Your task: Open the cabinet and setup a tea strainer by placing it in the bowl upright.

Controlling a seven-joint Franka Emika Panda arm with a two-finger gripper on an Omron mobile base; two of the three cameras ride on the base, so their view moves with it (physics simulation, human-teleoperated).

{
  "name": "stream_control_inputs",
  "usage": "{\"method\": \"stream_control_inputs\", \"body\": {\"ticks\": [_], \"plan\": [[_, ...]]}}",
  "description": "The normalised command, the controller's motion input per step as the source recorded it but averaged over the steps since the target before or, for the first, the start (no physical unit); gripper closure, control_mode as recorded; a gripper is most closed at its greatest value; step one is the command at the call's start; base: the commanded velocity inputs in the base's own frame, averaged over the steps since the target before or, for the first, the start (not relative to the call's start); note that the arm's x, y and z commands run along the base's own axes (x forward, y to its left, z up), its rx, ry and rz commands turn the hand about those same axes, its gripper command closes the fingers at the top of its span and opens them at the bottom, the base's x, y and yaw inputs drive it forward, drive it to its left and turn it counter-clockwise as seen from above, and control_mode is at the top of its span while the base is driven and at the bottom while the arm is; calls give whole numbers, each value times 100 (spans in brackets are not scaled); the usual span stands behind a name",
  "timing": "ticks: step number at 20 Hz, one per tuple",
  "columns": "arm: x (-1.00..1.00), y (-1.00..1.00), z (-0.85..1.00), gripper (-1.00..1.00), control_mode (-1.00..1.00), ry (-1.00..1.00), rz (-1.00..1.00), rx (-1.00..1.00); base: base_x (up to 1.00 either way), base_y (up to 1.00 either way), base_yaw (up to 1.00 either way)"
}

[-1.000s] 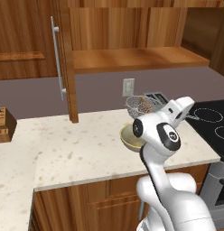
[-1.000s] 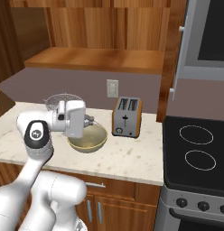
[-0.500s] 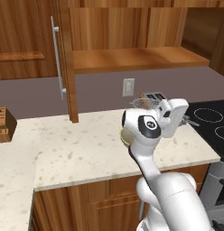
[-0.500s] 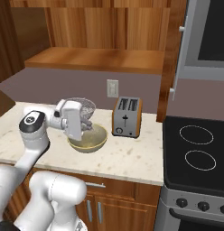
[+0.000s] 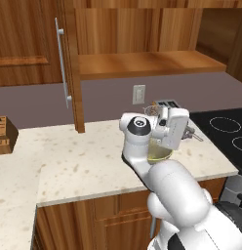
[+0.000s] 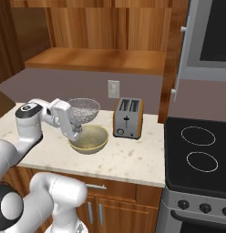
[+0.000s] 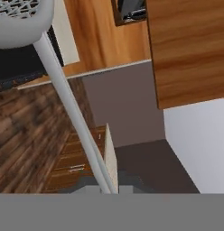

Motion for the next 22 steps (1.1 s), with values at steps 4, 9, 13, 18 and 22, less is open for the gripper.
{"method": "stream_control_inputs", "body": {"ticks": [4,9,13,18,22], "plan": [[-21,16,0,100,-100,0,-28,-1,0,0,0],[-46,19,0,100,-100,-1,-25,0,0,0,0],[-38,36,-2,100,-100,0,-23,0,0,0,0],[-35,56,-6,100,-100,1,-23,0,0,0,0],[-10,59,-6,100,-100,2,-26,0,0,0,0]]}}
